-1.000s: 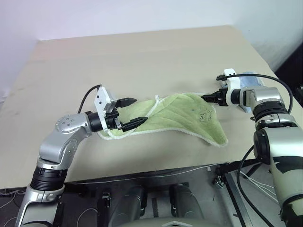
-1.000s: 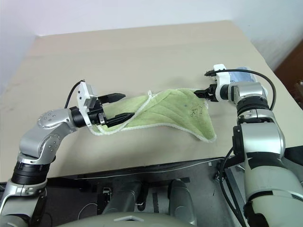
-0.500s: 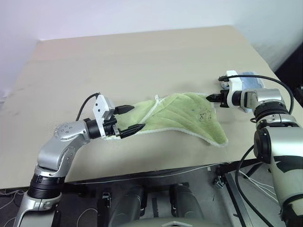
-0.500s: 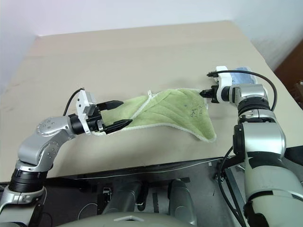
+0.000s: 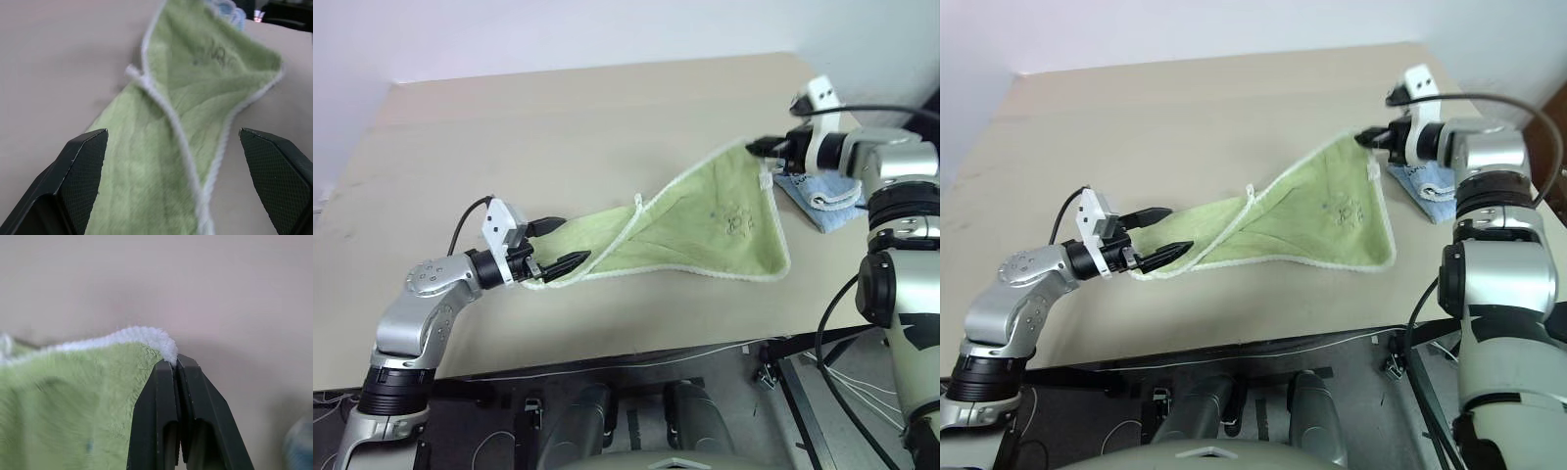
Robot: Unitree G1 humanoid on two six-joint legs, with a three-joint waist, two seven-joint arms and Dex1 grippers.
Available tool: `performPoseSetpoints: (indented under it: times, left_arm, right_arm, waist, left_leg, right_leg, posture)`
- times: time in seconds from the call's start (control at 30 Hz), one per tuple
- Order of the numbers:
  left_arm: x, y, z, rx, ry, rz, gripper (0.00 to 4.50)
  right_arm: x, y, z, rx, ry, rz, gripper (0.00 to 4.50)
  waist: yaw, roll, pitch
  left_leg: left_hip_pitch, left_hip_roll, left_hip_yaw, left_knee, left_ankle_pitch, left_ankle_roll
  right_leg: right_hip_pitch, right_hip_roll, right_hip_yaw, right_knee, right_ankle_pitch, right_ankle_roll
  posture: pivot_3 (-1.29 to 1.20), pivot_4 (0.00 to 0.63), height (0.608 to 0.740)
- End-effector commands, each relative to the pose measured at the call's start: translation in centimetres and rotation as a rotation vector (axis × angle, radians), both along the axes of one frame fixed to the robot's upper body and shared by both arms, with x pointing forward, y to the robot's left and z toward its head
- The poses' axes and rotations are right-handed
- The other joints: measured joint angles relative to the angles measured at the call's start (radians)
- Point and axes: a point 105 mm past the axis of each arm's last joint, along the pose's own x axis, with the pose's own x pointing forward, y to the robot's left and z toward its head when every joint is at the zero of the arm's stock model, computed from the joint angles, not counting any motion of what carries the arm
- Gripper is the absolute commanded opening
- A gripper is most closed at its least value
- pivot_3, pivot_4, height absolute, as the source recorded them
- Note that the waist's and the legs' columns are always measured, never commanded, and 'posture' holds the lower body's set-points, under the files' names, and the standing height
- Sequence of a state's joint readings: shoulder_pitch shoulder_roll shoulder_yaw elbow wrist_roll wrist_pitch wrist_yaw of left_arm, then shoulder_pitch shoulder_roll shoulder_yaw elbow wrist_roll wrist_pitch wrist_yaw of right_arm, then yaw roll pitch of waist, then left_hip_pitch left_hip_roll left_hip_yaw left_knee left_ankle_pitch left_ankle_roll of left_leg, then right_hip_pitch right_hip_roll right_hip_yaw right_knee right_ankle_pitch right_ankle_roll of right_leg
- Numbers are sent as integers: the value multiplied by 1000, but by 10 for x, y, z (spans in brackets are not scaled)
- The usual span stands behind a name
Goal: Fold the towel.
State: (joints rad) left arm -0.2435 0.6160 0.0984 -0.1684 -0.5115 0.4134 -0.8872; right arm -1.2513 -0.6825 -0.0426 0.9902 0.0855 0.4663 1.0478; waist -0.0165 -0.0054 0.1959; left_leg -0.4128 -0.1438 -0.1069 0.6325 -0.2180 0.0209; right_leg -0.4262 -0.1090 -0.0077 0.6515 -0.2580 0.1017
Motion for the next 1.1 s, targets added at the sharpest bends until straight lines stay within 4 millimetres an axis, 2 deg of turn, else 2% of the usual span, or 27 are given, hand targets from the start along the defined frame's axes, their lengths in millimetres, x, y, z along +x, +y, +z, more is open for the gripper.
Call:
performPoseSetpoints:
  times: [0.03,0.1,0.27,0.33,0.47,0.67,0.77,0.87,1.0,1.1]
  left_arm:
    - [4,7,15,-2,-53,23,4500]
    - [5,8,15,-6,-48,19,4500]
    - [5,-2,12,15,-38,-14,4500]
    - [6,-4,12,20,-40,-21,4500]
    - [8,3,13,29,-44,3,4500]
    - [-11,7,-7,130,-13,-60,4500]
    - [-17,4,-18,144,-29,-53,4500]
    - [-20,-2,-18,168,-88,-43,4500]
    - [-21,-3,-27,313,-179,-38,4500]
    - [-20,-4,-31,336,-187,-43,4500]
  right_arm:
    - [-8,12,55,6,-181,61,24]
    - [-7,14,64,-9,-221,51,24]
    - [-12,27,106,8,-347,62,24]
    - [-15,32,116,23,-372,78,24]
    - [-15,41,119,-35,-385,87,24]
    - [-15,46,132,-20,-409,73,24]
    - [-14,45,127,-38,-392,71,24]
    - [-14,47,123,-41,-378,80,24]
    - [-12,47,119,-34,-362,75,24]
    - [-12,48,118,-35,-360,74,24]
  waist:
    - [0,0,0]
    - [2,0,0]
    - [2,0,0]
    - [1,0,0]
    - [1,0,0]
    - [-1,0,0]
    - [0,0,0]
    - [4,0,0]
    - [4,0,0]
    - [2,0,0]
  left_leg:
    - [0,0,0,0,0,0]
    - [0,0,0,0,0,0]
    - [0,0,0,0,0,0]
    - [0,0,0,-1,0,0]
    - [0,0,0,-1,0,0]
    - [0,0,1,-1,0,0]
    - [0,0,1,-2,0,0]
    - [0,0,1,-1,-1,1]
    - [0,0,1,-1,-2,3]
    - [0,0,1,-2,-1,2]
  right_leg:
    - [0,0,0,0,0,0]
    - [0,0,0,0,0,0]
    - [-1,0,0,0,0,0]
    - [-1,0,0,0,0,0]
    - [-1,0,0,0,0,0]
    - [-2,0,1,0,0,0]
    - [-2,0,2,0,0,0]
    - [-2,0,2,0,0,0]
    - [-2,0,2,0,0,0]
    - [-2,0,2,0,0,0]
  posture:
    - [0,150,740]
    - [0,150,740]
    - [0,150,740]
    - [0,150,740]
    - [0,150,740]
    - [0,150,740]
    - [0,150,740]
    - [0,150,740]
    - [0,150,740]
    - [0,150,740]
